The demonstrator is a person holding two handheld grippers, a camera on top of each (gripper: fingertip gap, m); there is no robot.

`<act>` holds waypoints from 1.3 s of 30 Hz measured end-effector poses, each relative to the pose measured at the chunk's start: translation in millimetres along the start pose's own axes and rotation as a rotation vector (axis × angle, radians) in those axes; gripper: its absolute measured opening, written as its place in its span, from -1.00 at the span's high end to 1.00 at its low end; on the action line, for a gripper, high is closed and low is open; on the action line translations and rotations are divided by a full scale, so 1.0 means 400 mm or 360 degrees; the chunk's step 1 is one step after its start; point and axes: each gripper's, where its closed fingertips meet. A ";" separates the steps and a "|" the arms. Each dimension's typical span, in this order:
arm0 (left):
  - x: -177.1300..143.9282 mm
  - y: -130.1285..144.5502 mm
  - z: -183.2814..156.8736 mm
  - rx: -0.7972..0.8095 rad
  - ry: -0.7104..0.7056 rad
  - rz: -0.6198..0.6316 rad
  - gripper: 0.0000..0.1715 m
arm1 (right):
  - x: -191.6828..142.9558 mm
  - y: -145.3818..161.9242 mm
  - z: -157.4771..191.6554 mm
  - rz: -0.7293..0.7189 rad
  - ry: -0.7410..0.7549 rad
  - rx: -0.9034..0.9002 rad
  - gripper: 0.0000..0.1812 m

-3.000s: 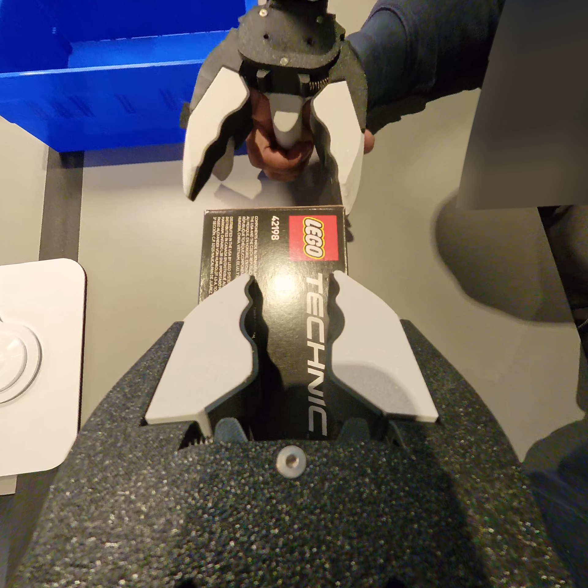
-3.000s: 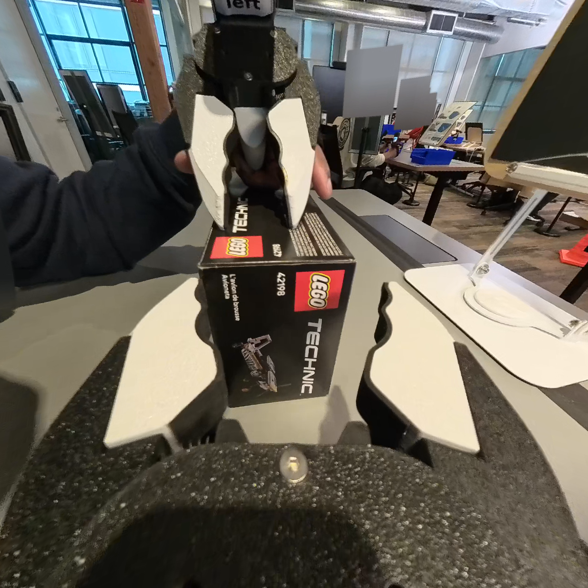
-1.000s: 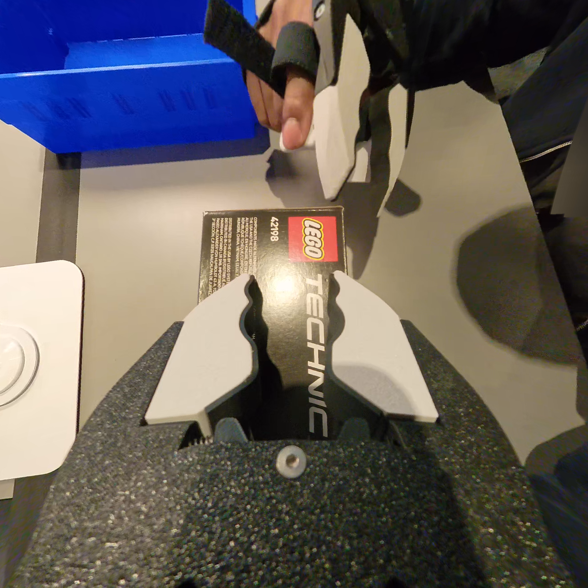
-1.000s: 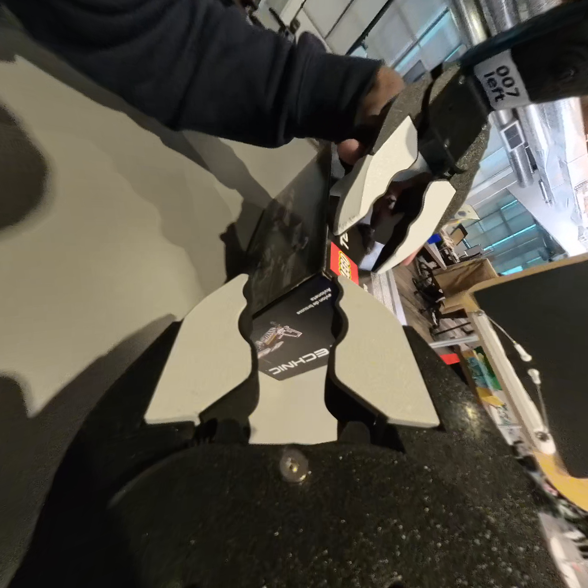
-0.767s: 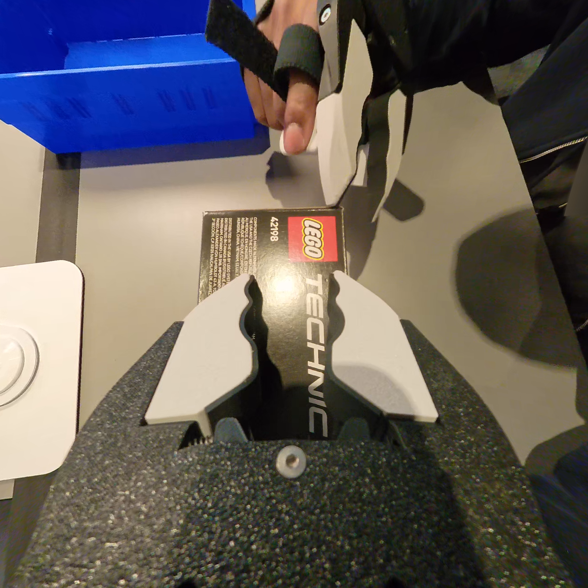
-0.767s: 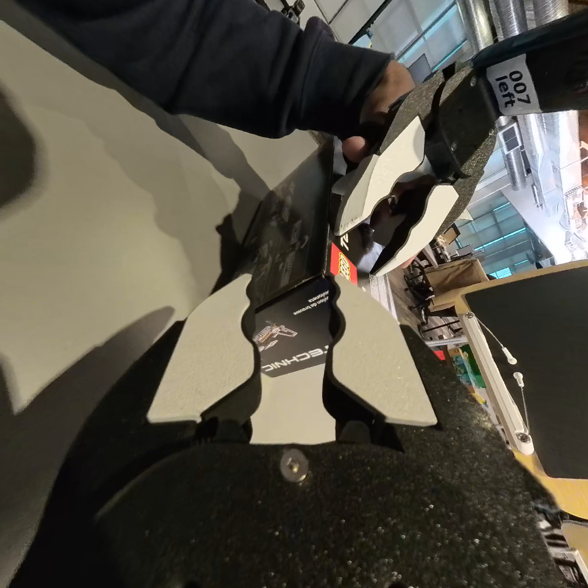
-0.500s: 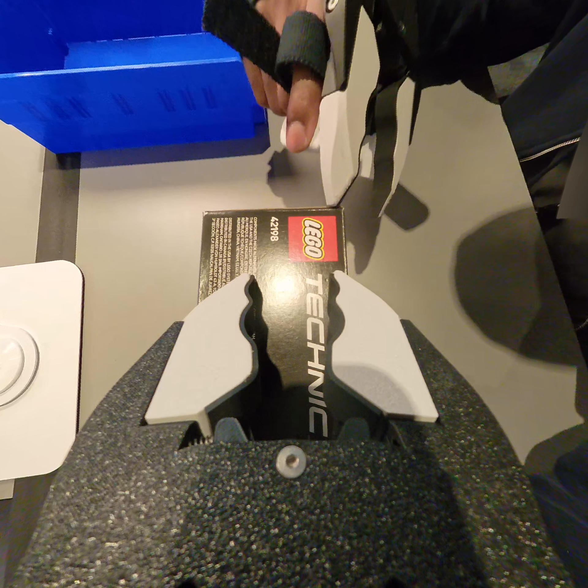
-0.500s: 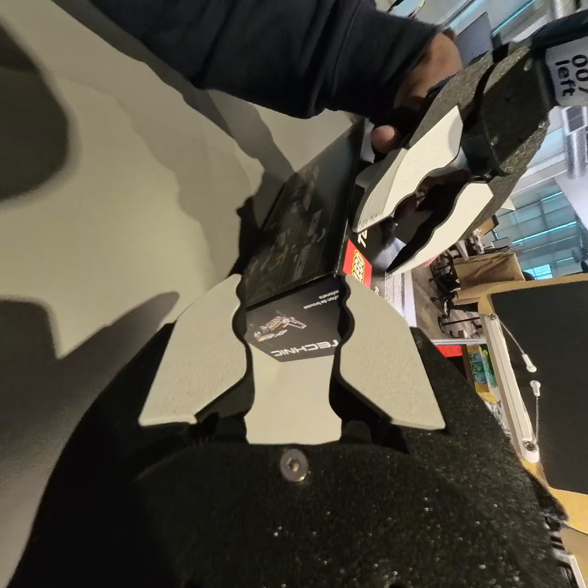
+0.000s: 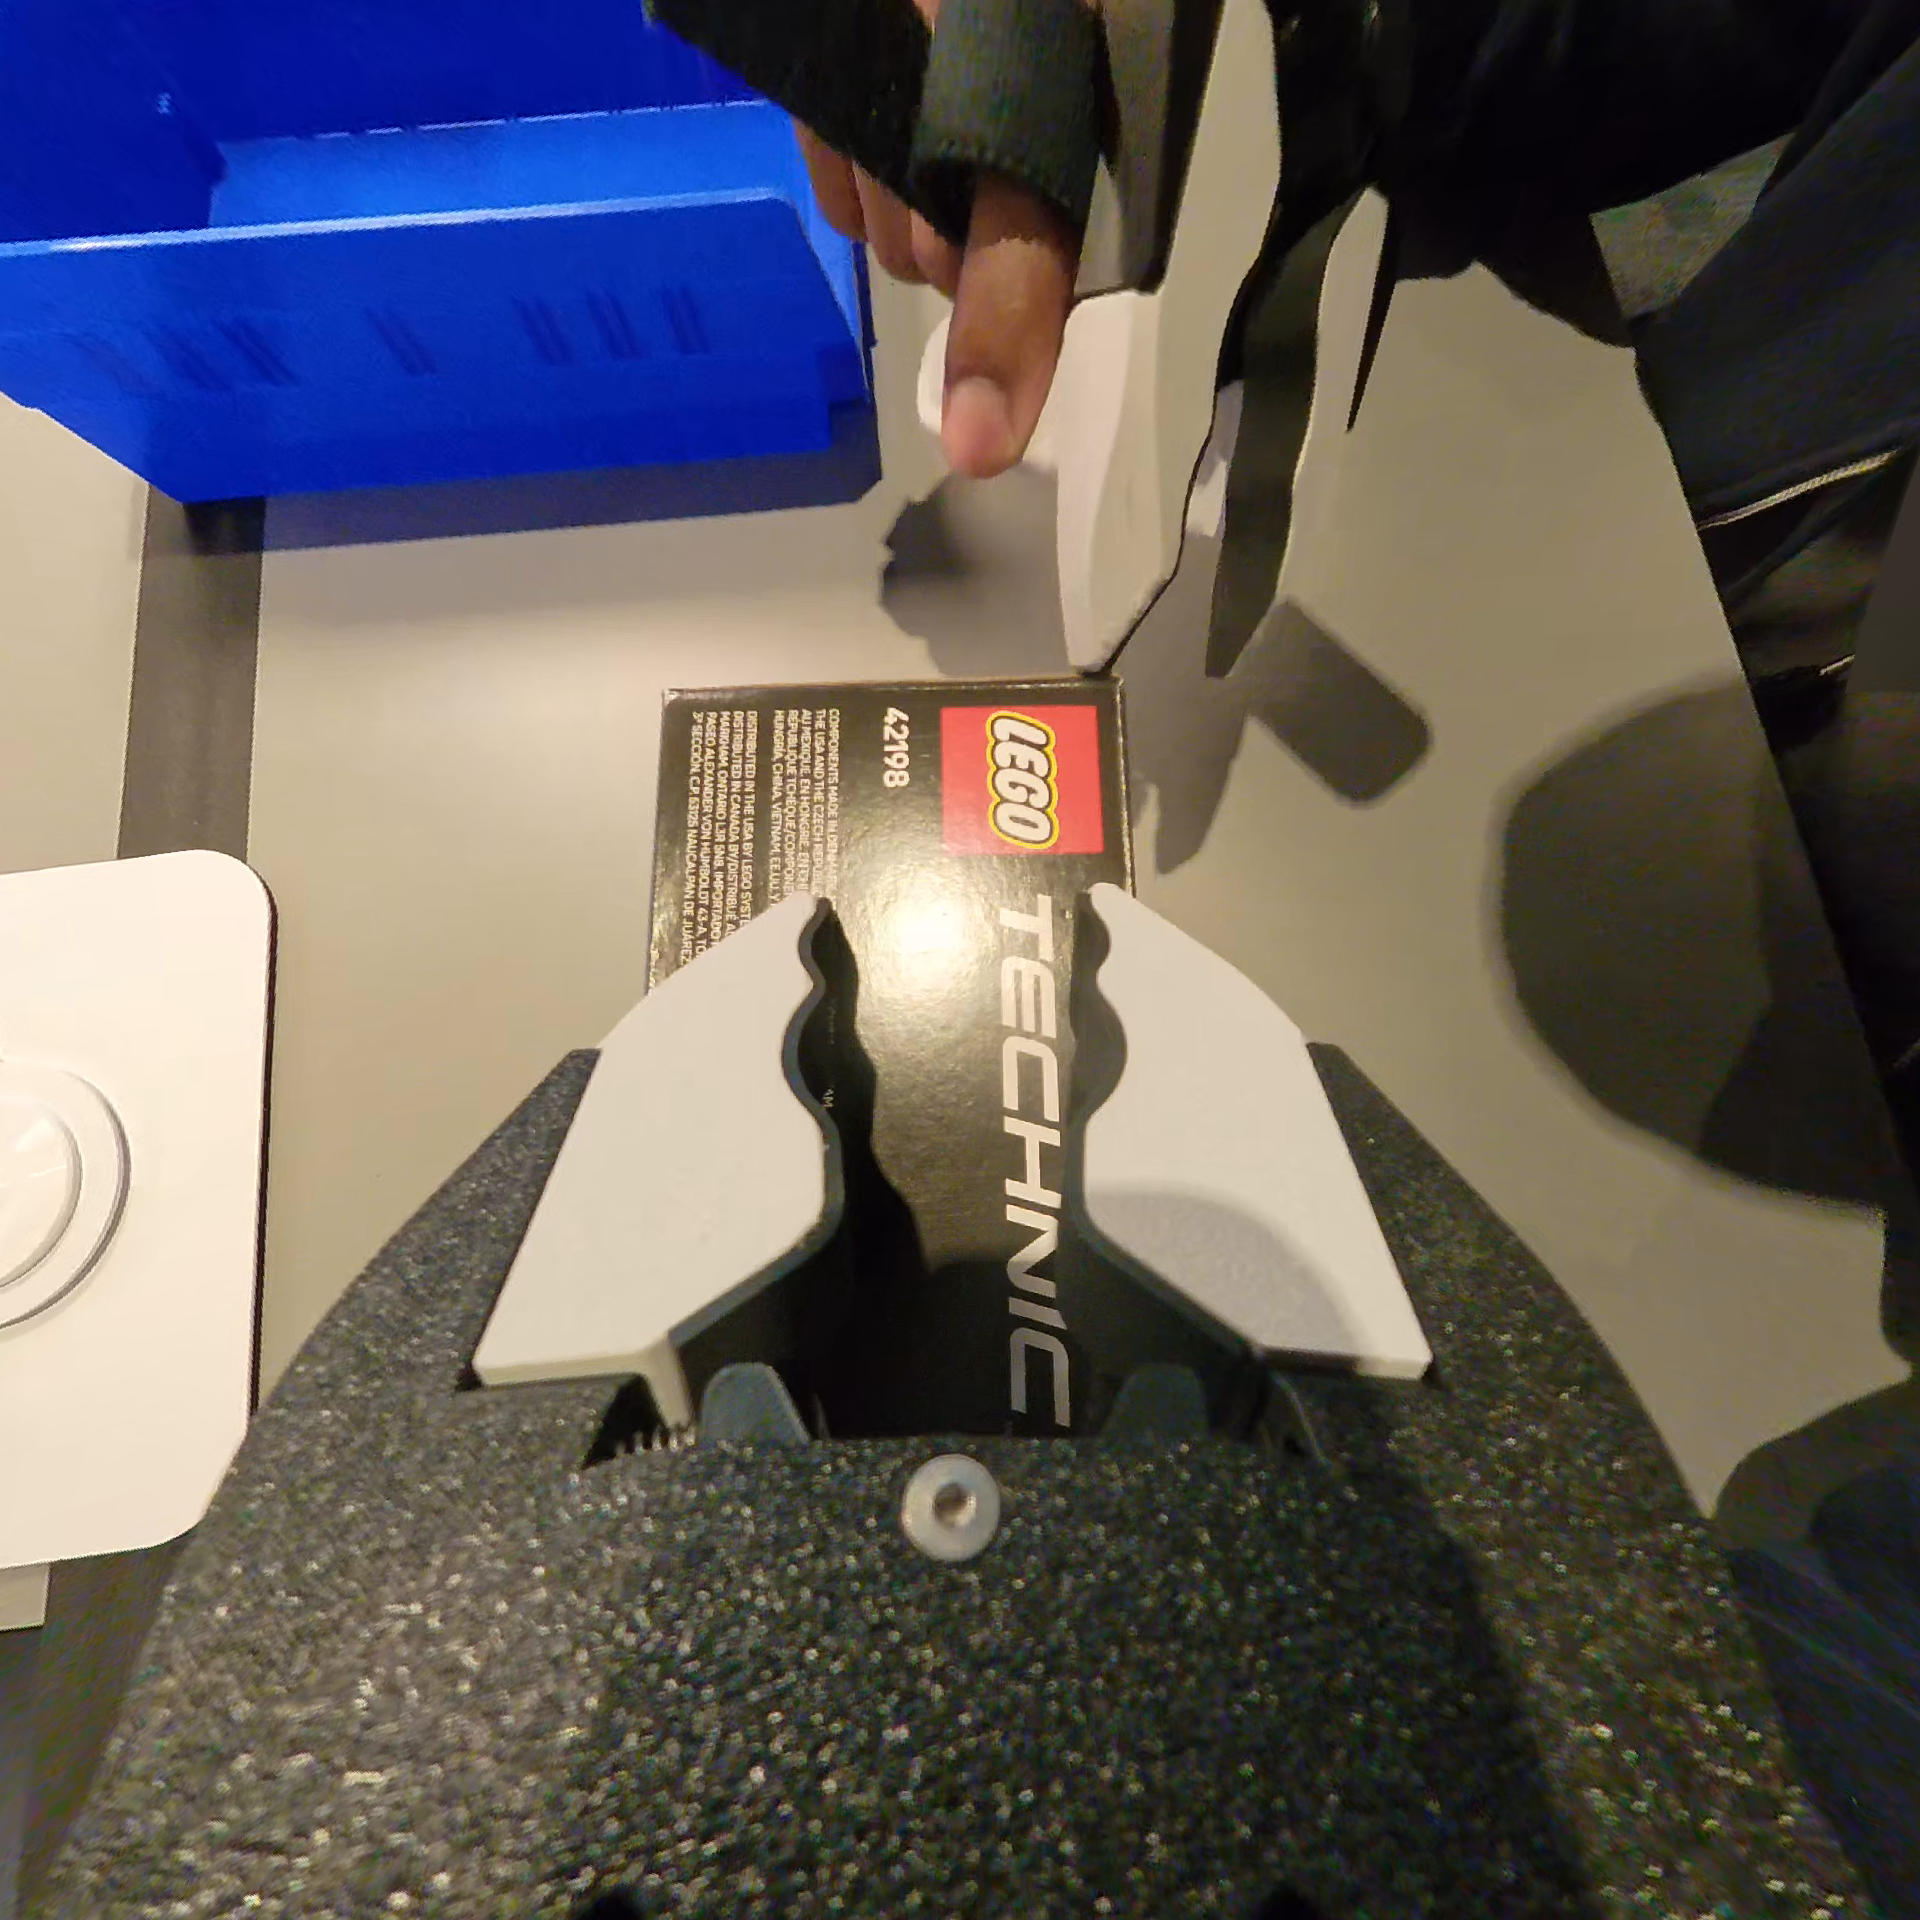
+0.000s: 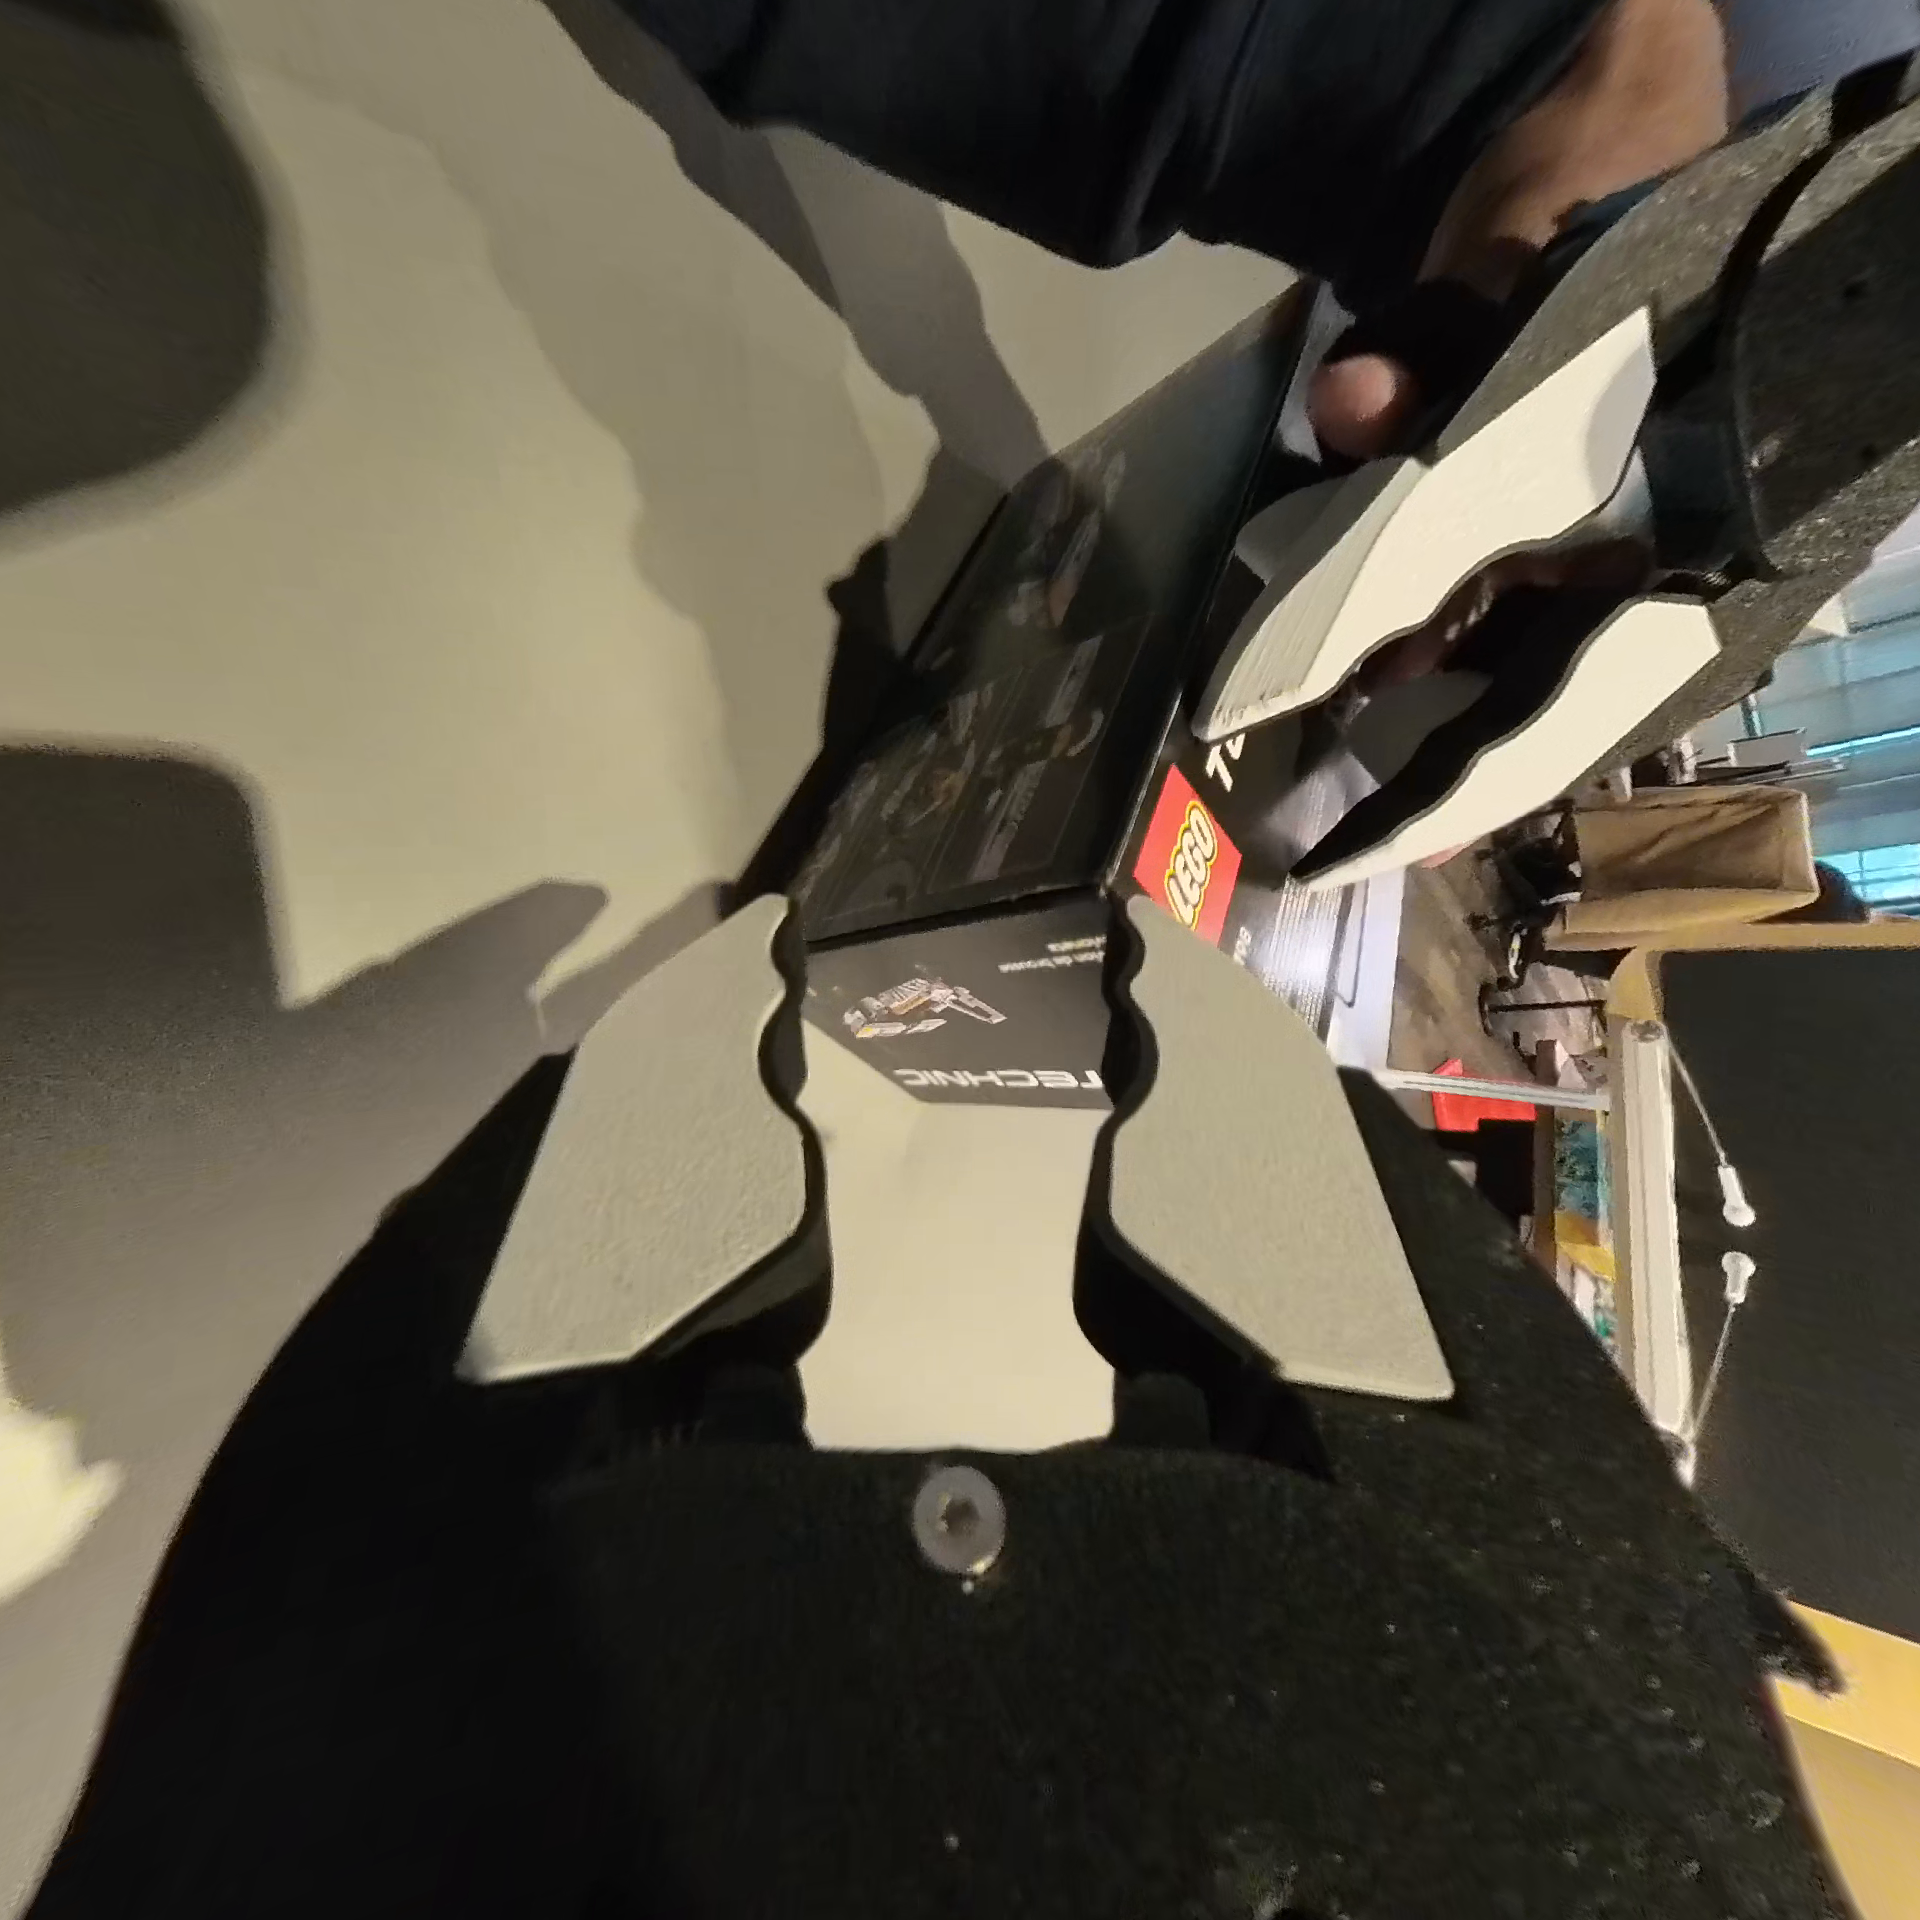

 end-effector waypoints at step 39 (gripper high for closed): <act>0.000 0.000 0.000 -0.0001 0.0006 -0.0002 0.48 | 0.039 0.073 0.046 0.0324 -0.0068 -0.0332 0.73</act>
Point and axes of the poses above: each gripper's, where its closed fingertips meet, x out along the fingers, y out of its underside, z = x × y across the jaws, and after that the axes turned 8 degrees about -x, right-handed
